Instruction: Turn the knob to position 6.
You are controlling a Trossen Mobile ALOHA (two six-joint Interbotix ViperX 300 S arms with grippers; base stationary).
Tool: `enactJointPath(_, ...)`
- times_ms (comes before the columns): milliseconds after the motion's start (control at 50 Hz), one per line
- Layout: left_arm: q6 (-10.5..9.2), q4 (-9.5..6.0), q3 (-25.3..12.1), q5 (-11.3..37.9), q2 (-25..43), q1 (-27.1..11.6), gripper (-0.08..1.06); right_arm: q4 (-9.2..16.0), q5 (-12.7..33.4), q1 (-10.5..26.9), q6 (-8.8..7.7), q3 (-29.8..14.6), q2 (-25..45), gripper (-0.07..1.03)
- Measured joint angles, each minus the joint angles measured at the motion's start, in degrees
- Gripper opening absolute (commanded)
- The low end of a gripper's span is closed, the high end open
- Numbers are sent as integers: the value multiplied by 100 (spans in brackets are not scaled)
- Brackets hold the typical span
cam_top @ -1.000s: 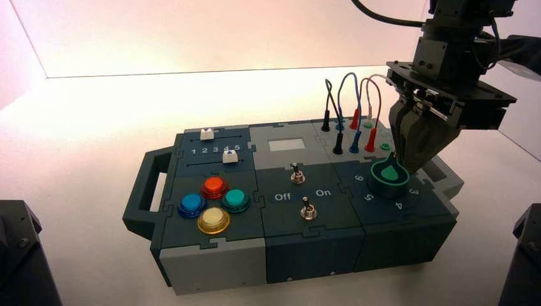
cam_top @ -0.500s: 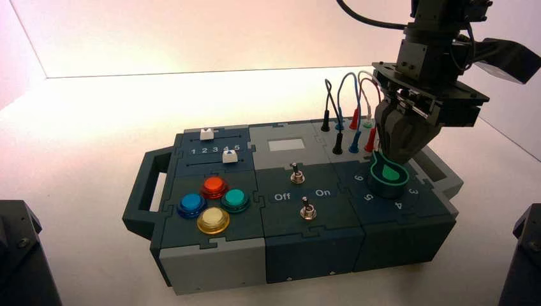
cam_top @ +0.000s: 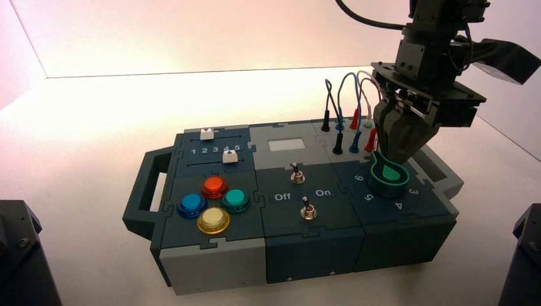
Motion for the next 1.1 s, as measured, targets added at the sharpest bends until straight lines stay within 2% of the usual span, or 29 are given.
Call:
enactJointPath(360,26,70,26,-9,-35,185,-3,35,0,0,0,-9,0,-2)
enactJointPath(660,35,79,62,-9,-44,185,-3,70,0,0,0,0,0,-2)
enactJointPath(1100,62,88,360,-18,-369,193,-3,114,-70,0,0,9,62,-2)
